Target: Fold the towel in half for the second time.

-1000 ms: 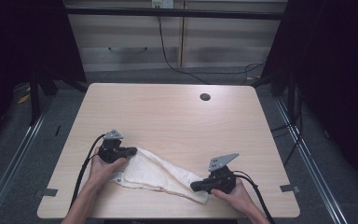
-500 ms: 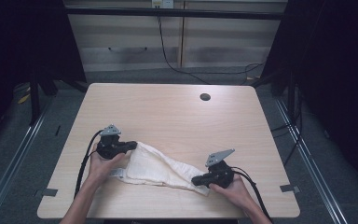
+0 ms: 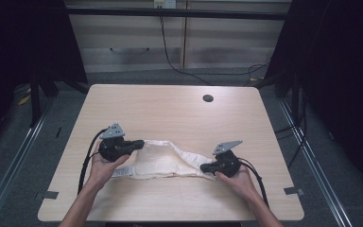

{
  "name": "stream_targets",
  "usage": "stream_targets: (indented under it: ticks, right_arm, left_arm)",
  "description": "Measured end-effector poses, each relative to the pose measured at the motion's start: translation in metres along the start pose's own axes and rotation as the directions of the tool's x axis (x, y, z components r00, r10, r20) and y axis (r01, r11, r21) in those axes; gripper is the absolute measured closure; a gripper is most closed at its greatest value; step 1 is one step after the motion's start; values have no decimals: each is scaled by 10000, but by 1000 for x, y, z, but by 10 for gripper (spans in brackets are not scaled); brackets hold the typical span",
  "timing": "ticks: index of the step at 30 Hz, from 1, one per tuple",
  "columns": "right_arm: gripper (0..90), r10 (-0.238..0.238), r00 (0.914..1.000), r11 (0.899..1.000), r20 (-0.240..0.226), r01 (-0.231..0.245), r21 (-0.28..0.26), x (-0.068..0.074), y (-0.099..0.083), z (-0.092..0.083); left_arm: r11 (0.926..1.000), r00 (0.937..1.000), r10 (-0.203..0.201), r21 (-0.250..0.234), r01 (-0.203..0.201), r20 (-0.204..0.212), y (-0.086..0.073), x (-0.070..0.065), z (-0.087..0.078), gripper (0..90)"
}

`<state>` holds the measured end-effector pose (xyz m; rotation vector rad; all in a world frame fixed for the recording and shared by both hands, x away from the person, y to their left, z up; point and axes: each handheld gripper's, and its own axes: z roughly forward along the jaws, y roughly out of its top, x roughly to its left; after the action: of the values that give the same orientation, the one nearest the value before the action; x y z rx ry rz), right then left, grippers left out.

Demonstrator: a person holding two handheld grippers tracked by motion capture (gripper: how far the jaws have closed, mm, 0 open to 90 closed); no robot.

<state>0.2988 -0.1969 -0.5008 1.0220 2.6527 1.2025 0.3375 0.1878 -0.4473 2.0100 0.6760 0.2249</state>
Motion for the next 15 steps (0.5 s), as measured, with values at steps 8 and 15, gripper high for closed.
stream_targets:
  ticks: [8,15]
  right_arm:
    - [884,104,9999,9999,89,-102,-118,1,-2,0]
    - [884,63,9998,9998,206,-59,-180,2,-3,0]
  left_arm:
    - [9934,9969,681,894,-715,403,-23,-23,-10,872]
    - [9767,9947,815,1938,-922,626,-51,-26,-8,871]
